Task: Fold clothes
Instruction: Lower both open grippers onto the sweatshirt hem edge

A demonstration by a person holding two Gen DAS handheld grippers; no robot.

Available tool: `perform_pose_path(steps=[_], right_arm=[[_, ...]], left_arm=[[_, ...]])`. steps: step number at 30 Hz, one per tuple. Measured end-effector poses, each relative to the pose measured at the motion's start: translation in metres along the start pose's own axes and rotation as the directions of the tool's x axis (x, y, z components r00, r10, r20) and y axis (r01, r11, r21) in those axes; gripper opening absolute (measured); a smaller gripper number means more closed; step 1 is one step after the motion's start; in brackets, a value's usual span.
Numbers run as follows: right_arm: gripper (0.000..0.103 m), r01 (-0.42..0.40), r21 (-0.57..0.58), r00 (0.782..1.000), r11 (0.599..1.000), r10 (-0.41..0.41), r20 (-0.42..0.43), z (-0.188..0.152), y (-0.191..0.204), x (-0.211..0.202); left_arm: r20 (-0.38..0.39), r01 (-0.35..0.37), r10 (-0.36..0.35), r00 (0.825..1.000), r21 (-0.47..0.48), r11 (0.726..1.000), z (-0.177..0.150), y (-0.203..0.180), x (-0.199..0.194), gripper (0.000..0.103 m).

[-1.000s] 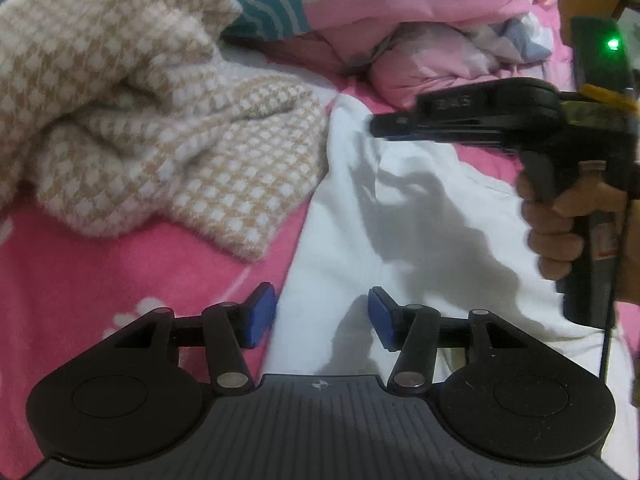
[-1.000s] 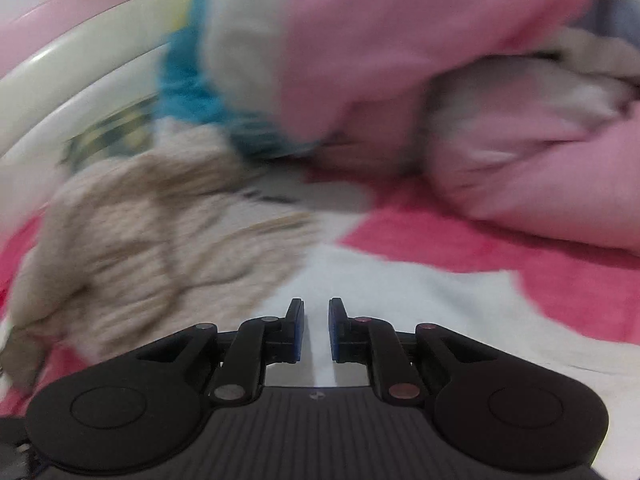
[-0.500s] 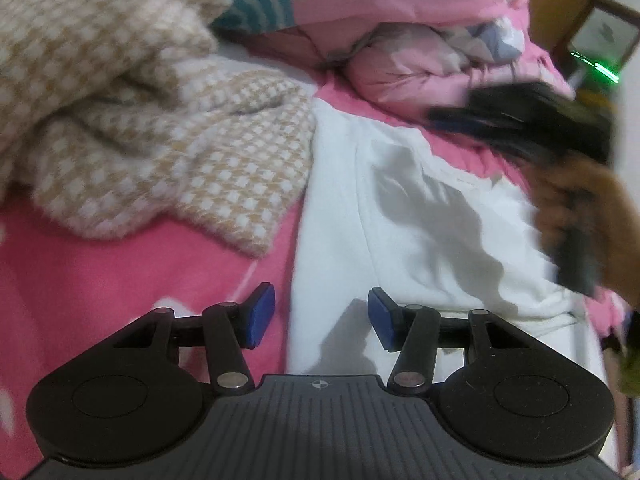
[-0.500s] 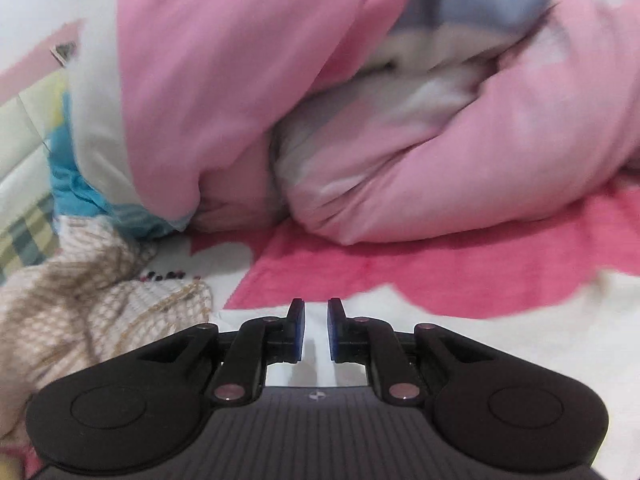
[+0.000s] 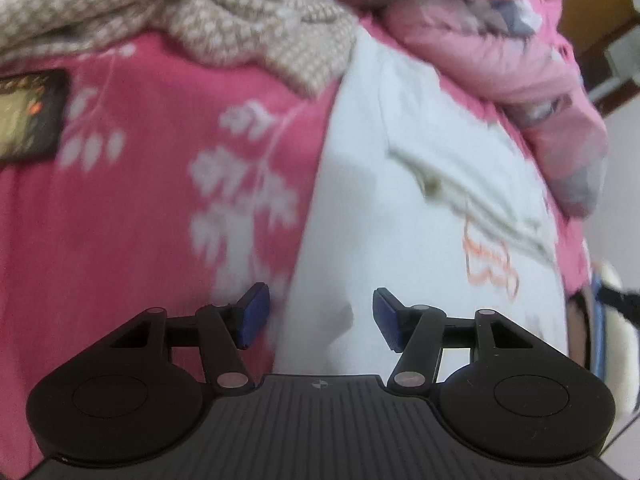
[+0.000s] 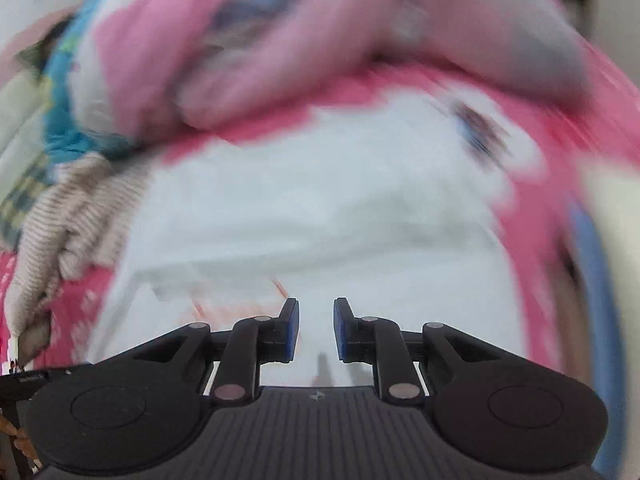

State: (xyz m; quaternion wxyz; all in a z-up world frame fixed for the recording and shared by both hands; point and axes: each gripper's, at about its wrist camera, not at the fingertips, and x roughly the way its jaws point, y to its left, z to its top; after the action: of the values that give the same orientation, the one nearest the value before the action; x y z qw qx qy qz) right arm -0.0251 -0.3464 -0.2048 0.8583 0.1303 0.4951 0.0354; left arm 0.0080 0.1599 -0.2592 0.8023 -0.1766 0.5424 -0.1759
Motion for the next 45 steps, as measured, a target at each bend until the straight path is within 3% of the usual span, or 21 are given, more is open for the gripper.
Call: perform_pose_path(steps=[7,12,19,23,30,35,40,45], right_arm=[[0.02,0.162,0.201,0.98,0.966,-0.134,-0.144,-0.129,-0.075,-0.056],[0.021,0.196,0.247,0.975,0.949,-0.162,-0.154,-0.171,-0.111,-0.057],[0.035,0.162,0.263,0.986,0.951,-0.147,-0.076,-0.171,-0.132,-0.042],[0.042,0.126,0.285,0.991,0.95,-0.108,-0.079,-0.177,-0.142,-0.032],[0.042,0.035,0.329,0.99,0.944,0.012,-0.14,-0.186,-0.149,-0.044],[0.042,0.038,0.327,0.993,0.944,0.0,-0.115,-0.175,-0.154,-0.043],[0.042,0.021,0.317,0.987,0.948,0.03,-0.155,-0.177,-0.154,-0.036],[0.041,0.003,0.349,0.986,0.937,0.056,-0.16,-0.177,-0.165,-0.037]], left_arm=[[-0.054,-0.048,0.051,0.997,0.058,0.997,-0.044,-0.009,-0.017,0.057],[-0.08,-0.087,0.097,0.992,0.123,0.989,-0.058,-0.016,-0.022,0.057],[-0.102,-0.105,0.124,0.987,0.172,0.979,-0.065,-0.022,-0.03,0.056],[-0.115,-0.105,0.128,0.985,0.189,0.976,-0.072,-0.025,-0.037,0.056],[-0.138,-0.113,0.144,0.98,0.208,0.972,-0.095,-0.029,-0.048,0.056],[-0.111,-0.129,0.153,0.982,0.204,0.971,-0.099,-0.028,-0.049,0.055],[-0.064,-0.154,0.169,0.984,0.187,0.97,-0.097,-0.028,-0.057,0.056],[-0.045,-0.166,0.17,0.984,0.077,0.983,-0.096,-0.01,-0.063,0.056]])
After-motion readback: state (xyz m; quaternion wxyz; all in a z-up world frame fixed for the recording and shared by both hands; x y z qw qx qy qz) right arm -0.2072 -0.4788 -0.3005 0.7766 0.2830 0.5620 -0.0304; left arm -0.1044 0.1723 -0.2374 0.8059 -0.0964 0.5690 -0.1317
